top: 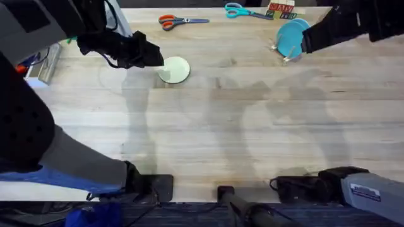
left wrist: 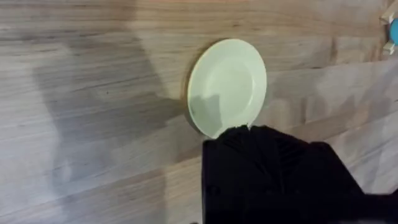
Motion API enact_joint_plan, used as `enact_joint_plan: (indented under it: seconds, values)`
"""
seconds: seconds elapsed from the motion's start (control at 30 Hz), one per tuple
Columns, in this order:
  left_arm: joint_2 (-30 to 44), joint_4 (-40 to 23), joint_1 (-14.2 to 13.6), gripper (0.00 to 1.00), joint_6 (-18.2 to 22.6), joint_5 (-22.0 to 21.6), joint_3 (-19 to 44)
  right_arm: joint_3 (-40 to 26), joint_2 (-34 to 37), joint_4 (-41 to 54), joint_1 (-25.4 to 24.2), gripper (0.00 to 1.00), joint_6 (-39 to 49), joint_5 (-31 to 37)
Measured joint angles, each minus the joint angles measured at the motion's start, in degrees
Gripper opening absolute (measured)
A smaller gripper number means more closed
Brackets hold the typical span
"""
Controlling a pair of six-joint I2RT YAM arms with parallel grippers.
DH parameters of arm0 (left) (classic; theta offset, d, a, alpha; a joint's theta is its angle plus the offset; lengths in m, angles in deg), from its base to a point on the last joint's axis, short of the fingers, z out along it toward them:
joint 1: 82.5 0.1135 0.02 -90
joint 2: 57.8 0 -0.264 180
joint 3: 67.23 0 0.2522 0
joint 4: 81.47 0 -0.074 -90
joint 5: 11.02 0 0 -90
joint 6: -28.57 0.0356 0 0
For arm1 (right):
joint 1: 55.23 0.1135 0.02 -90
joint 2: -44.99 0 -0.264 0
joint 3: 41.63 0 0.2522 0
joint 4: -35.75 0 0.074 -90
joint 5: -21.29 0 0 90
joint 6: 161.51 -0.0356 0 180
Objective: Pick up the plates from the table one by one and place each into a slot on the dish rack.
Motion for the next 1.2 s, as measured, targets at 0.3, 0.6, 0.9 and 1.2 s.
enact_joint_plan:
  seconds: [0.3, 0.6, 0.9, 1.2]
  values:
    - [2.91, 0.85, 0.00, 0.041, -3.95, 0.07, 0.00, 0.00, 0.00, 0.00, 0.00, 0.995, 0.00, 0.00]
    - [4.38, 1.73, 0.00, 0.040, -5.90, -0.02, 0.00, 0.00, 0.00, 0.00, 0.00, 0.995, 0.00, -0.01]
    - [4.39, 3.44, 0.00, 0.040, -6.33, -0.19, 0.00, 0.00, 0.00, 0.00, 0.00, 0.995, 0.00, -0.02]
    - [5.64, 4.63, 0.00, 0.040, -6.35, -0.50, 0.00, 0.00, 0.00, 0.02, 0.00, 0.995, 0.00, -0.02]
